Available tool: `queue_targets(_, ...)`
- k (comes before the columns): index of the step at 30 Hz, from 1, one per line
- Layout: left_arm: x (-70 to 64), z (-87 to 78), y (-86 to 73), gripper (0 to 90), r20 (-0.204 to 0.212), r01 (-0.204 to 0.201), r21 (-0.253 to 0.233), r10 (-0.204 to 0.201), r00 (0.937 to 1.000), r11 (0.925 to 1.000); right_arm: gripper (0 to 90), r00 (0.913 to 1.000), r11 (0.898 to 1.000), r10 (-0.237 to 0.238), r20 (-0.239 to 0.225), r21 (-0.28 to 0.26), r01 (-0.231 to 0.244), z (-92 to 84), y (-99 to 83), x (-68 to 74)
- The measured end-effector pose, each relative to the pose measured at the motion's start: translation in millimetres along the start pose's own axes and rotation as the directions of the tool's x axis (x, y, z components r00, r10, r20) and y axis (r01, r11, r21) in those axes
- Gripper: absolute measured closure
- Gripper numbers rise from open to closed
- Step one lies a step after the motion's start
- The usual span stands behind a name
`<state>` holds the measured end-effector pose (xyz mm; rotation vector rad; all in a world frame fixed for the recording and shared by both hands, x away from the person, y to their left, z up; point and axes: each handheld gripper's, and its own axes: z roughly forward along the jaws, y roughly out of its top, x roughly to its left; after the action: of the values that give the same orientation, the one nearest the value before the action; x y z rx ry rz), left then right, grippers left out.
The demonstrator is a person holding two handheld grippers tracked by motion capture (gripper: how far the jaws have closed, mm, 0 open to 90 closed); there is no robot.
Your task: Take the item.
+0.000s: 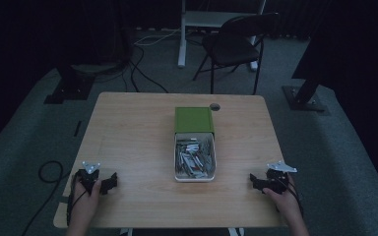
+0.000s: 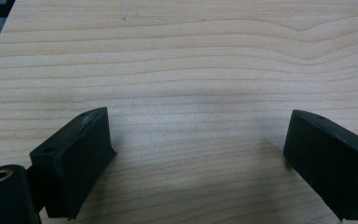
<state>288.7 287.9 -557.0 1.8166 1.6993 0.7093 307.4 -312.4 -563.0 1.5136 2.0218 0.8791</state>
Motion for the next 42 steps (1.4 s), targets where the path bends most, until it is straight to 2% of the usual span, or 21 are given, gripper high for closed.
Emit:
queue_targets(4,-0.3,0.1,0.0,8.3,-0.003,0.002,0.0,-0.002,1.0,1.0,12.6,0.9999,1.0,0.014,0.005,0.01,-0.014,-2.2,1.1,2.5)
queue_targets(9,-1.4,-0.3,-0.5,7.5,-0.015,0.014,0.001,-0.014,0.9998,0.9999,12.8,0.9999,1.0,0.006,-0.013,0.008,-0.006,-7.8,6.7,8.8)
queue_targets(20,-2.6,-0.7,-0.9,7.4,-0.027,0.025,0.003,-0.025,0.9993,0.9997,12.8,0.9991,0.999,-0.015,-0.039,-0.04,0.014,-24.9,28.0,24.9)
queue_targets(27,-2.6,-0.7,-0.9,7.4,-0.027,0.026,0.002,-0.026,0.9993,0.9997,14.6,0.9987,0.997,-0.018,-0.046,-0.081,0.015,-37.8,50.0,35.9)
queue_targets(34,-2.6,-0.7,-0.8,7.4,-0.027,0.026,0.003,-0.026,0.9993,0.9997,16.5,0.9959,0.988,-0.055,-0.072,-0.146,0.044,-55.1,68.5,52.2)
queue_targets(42,-2.5,-0.2,-0.4,6.3,-0.025,0.022,0.008,-0.021,0.9995,0.9997,16.6,0.9903,0.979,-0.097,-0.099,-0.188,0.077,-67.7,85.0,73.4)
